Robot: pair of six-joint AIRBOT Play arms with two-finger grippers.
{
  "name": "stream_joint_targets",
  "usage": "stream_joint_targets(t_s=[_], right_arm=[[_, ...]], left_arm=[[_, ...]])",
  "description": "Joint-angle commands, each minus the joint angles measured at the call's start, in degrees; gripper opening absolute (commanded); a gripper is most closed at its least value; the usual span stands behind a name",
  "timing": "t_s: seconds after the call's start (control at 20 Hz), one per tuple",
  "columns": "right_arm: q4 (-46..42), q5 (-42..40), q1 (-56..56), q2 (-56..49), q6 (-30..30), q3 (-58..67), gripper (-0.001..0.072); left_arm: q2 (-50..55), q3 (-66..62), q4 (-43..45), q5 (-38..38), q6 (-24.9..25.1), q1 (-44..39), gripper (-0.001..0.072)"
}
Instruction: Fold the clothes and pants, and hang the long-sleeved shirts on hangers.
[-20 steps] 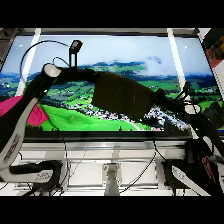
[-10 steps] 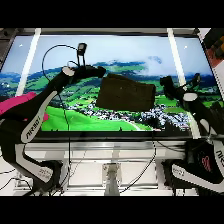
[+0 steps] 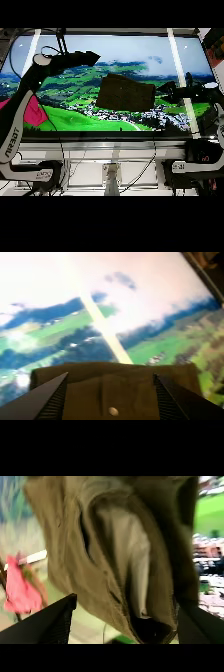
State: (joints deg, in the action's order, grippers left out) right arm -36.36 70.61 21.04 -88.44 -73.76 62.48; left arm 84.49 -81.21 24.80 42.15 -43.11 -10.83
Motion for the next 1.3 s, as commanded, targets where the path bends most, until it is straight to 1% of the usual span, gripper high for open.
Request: stream_joint_targets(t_s=[0.0,0.25,0.35,0.45,0.6,0.7,0.9,0.95,1.0,1.05,1.15,1.25], right_arm=[[-1.4,4.2,-1.8,-3.7,1.4,4.2,0.0684],[-8.8,1.9,-6.9,-6.7,0.2,5.1,0.0684],[-12.0,-1.9,-8.0,-8.1,-2.8,5.1,0.0684],[-12.1,-4.4,-8.0,-9.5,-5.5,5.4,0.0683],[-10.2,-1.6,-8.6,-12.2,-5.6,7.6,0.0683],[-8.9,-1.4,-10.2,-13.8,-5.5,9.1,0.0682],[-8.7,-1.2,-13.7,-17.2,-5.5,11.9,0.0656],[-8.8,-1.5,-14.0,-17.3,-5.5,11.9,0.0516],[-8.7,-1.0,-14.1,-17.3,-5.5,12.0,0.0196],[-8.6,0.2,-13.6,-17.2,-5.7,12.3,0.002],[-8.5,4.0,-12.0,-16.5,-5.7,13.8,0.0018],[-9.3,4.7,-8.6,-13.6,-5.7,15.4,0.0018]], left_arm=[[-2.8,0.0,-0.2,3.2,-0.2,0.5,0.0611],[-2.7,0.0,-0.2,7.0,-0.2,0.5,0.0611],[-2.7,0.0,-0.2,7.2,-0.2,0.5,0.0611],[-2.7,0.0,-0.2,7.2,-0.2,0.5,0.0611],[-2.7,0.0,0.0,7.2,-0.2,0.6,0.0611],[-2.6,0.0,0.0,7.2,-0.2,0.6,0.0611],[-2.5,0.0,0.0,7.2,-0.2,0.6,0.0611],[-2.5,0.0,0.0,7.2,-0.2,0.6,0.0611],[-2.5,0.0,0.0,7.2,-0.2,0.6,0.0611],[-2.5,0.0,0.0,7.2,-0.2,0.6,0.0611],[-2.5,0.0,0.0,7.1,-0.2,0.6,0.0611],[-2.5,0.0,0.0,7.1,-0.2,0.6,0.0611]])
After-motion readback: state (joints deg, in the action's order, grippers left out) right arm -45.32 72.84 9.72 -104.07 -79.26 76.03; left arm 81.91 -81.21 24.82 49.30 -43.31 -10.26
